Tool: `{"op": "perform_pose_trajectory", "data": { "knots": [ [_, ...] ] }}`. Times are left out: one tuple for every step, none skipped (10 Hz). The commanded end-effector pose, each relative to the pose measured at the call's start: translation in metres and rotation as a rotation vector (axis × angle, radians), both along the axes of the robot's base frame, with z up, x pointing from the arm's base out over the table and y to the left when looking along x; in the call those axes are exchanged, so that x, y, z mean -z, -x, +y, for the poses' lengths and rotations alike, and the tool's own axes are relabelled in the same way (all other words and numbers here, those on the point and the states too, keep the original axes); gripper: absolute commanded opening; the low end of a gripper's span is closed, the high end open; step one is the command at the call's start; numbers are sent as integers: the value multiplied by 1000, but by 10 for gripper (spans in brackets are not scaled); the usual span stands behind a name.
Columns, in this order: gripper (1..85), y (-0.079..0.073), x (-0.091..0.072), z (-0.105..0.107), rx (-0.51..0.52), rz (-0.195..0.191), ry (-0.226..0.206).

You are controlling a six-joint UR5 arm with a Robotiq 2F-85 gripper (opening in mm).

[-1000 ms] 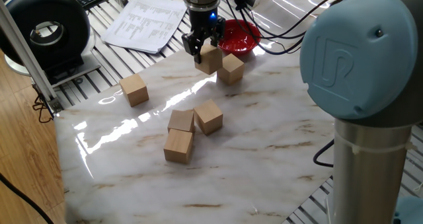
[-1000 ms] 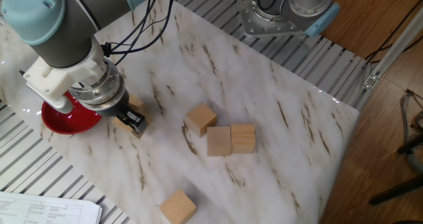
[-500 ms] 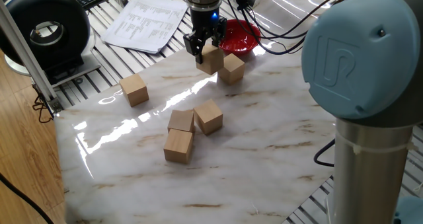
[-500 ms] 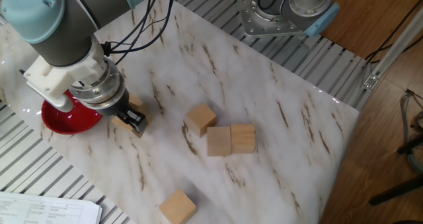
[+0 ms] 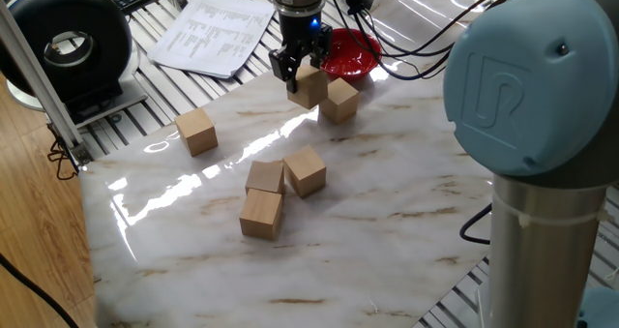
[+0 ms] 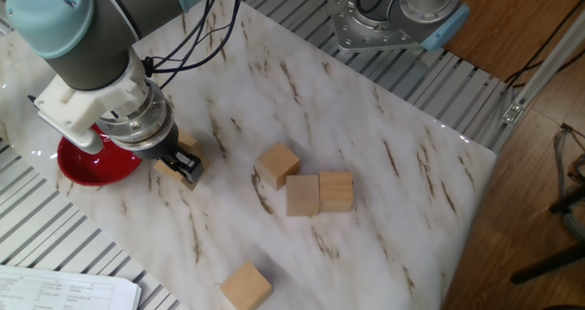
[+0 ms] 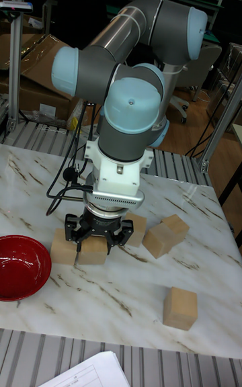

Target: Stack the blocks into a pyramid shape

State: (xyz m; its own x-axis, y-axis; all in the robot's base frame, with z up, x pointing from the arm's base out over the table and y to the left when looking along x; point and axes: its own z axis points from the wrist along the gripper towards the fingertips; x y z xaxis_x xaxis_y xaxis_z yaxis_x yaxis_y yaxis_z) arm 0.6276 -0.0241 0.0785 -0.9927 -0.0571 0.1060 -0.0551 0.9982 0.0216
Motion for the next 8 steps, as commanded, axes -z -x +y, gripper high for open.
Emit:
{"op": "perform_pose_trajectory", "data": {
  "knots": [
    [333, -1, 0, 2, 3, -4, -6],
    [333, -1, 0, 2, 3, -4, -6],
    [333, -1, 0, 2, 2, -4, -7],
    [333, -1, 0, 2, 2, -2, -7],
    [333, -1, 0, 2, 0, -2, -7],
    [333, 0, 0, 3, 2, 0, -8],
    [333, 0, 0, 3, 0, 0, -11],
    [333, 0, 0, 5, 0, 0, -17]
  ]
}}
